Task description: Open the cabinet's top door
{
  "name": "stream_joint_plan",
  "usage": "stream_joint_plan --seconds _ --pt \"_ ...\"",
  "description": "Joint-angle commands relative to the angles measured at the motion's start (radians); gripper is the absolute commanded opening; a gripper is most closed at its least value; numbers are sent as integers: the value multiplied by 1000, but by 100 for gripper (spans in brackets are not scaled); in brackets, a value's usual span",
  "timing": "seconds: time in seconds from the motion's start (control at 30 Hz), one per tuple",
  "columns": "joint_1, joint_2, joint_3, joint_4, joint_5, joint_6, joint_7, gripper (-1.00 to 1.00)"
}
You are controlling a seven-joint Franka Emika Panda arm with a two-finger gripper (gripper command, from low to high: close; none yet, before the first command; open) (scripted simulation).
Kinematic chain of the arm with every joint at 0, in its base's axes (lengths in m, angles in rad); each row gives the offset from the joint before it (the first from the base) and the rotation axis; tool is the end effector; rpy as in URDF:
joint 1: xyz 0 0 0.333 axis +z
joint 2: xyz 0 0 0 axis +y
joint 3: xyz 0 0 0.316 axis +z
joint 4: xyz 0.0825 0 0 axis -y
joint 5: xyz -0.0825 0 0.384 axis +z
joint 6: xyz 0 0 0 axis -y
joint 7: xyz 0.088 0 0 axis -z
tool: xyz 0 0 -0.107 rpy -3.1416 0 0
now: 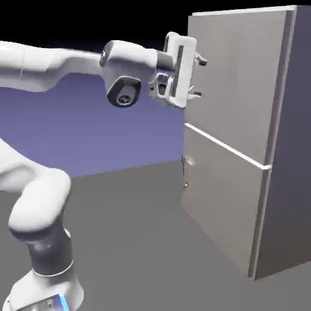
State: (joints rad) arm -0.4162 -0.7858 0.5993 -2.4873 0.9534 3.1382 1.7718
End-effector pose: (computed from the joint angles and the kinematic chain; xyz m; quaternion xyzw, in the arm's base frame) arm 0.3687 0.0730 0.6512 -0.2955 0.7189 -0.2714 0.5676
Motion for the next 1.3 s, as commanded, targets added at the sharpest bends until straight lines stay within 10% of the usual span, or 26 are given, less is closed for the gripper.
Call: stream_joint_plan --seconds 0.0,1.07,1.1,1.27 --pt "-18 -9 25 14 40 4 44 0" --pt "-656 -269 705 462 1080 25 1117 0" --pt "-656 -269 705 462 1080 25 1117 -100" --pt "-580 -408 600 332 1134 -149 1125 -100"
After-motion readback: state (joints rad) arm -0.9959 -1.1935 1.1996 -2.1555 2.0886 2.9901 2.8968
